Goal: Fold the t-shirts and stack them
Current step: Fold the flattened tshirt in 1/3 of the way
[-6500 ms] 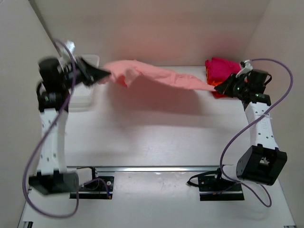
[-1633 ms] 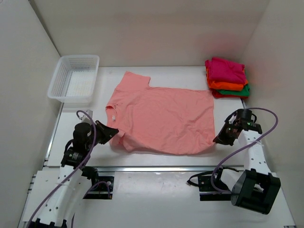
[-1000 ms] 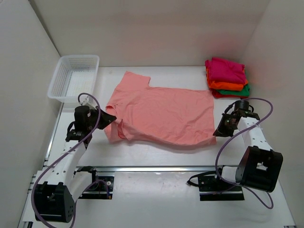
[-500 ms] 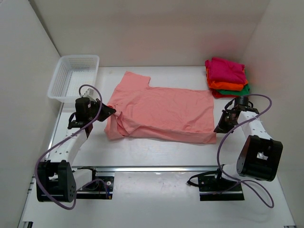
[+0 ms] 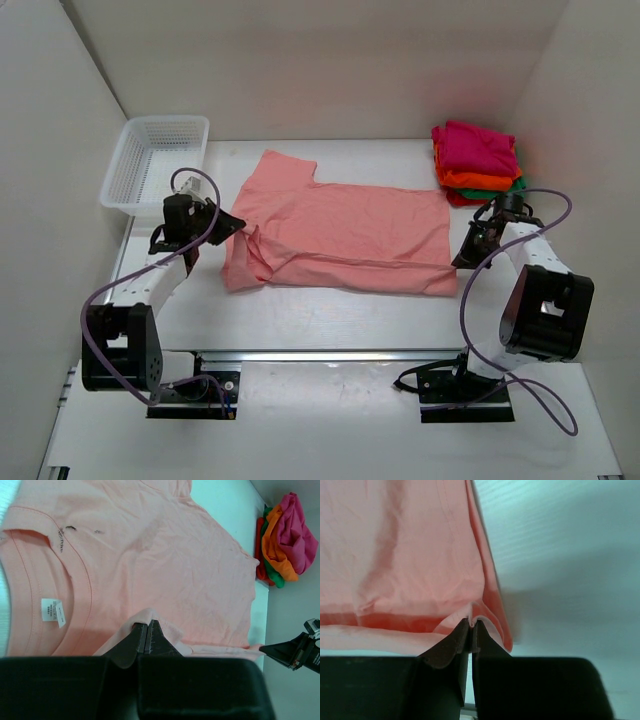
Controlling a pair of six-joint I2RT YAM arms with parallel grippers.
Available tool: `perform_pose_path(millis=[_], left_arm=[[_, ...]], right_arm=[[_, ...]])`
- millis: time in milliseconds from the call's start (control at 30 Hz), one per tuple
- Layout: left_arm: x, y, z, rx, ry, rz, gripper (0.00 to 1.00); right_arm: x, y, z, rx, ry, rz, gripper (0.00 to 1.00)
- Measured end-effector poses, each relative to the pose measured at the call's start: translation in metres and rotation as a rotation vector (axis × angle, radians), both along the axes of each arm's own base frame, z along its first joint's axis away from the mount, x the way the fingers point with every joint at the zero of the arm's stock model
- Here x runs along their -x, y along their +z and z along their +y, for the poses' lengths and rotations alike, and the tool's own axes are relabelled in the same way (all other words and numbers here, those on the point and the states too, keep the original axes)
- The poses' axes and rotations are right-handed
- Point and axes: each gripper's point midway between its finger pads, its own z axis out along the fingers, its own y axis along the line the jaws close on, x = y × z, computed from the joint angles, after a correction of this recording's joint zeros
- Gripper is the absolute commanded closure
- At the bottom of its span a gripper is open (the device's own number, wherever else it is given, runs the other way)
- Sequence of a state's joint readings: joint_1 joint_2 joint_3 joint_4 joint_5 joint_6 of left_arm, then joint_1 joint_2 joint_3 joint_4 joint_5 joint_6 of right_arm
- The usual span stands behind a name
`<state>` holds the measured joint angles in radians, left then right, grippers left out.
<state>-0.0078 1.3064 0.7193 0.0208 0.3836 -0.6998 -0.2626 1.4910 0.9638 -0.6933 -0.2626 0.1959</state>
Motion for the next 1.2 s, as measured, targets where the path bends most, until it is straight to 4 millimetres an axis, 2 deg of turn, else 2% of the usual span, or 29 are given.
perform_pose_path(millis=[300,367,400,467,500,533,567,700,833,933,967,1033,1133,1200], left_arm=[[-0.014,-0.014,0.0,-0.007,-0.004,0.023,1.0],[-0.019,-0.015,0.0,-0.008,-0.006,0.022,0.95],[-0.022,-0.016,0.0,-0.009,-0.006,0.021,0.88],[-0.031,-0.018,0.0,-0.01,-0.006,0.018,0.68],[-0.036,-0.019,0.0,-0.008,-0.005,0.022,0.65],[-0.044,-0.021,0.0,-0.005,-0.002,0.025,0.61],[-0.052,-0.022,0.0,-0.001,-0.002,0.029,0.6],[-0.091,-0.022,-0.002,0.008,-0.004,0.024,0.59],[-0.097,-0.006,-0.003,0.01,-0.021,0.007,0.58],[-0.082,0.013,0.005,-0.011,-0.032,-0.007,0.59],[-0.073,0.018,0.01,-0.023,-0.027,-0.017,0.58],[-0.04,0.021,0.019,-0.052,-0.016,-0.004,0.58],[0.003,0.011,0.028,-0.123,0.011,0.05,0.59],[0.029,-0.003,0.03,-0.168,0.014,0.101,0.59]], right_arm=[[-0.016,-0.01,-0.002,-0.006,-0.006,0.009,1.0],[-0.018,-0.014,-0.002,-0.008,-0.006,0.015,1.0],[-0.018,-0.017,-0.002,-0.009,-0.007,0.019,1.0],[-0.02,-0.021,-0.003,-0.01,-0.008,0.026,0.89],[-0.021,-0.023,-0.003,-0.011,-0.01,0.026,0.87],[-0.022,-0.024,-0.003,-0.011,-0.009,0.025,0.79],[-0.024,-0.025,-0.004,-0.011,-0.009,0.024,0.72],[-0.042,-0.016,-0.009,0.016,-0.001,-0.025,0.59],[-0.064,0.012,-0.019,0.064,-0.006,-0.137,0.55],[-0.063,0.035,-0.021,0.081,-0.014,-0.202,0.54],[-0.061,0.041,-0.02,0.084,-0.014,-0.219,0.55],[-0.054,0.047,-0.017,0.081,-0.016,-0.228,0.55],[-0.039,0.042,-0.011,0.069,-0.013,-0.191,0.55],[-0.025,0.033,-0.004,0.056,-0.005,-0.148,0.55]])
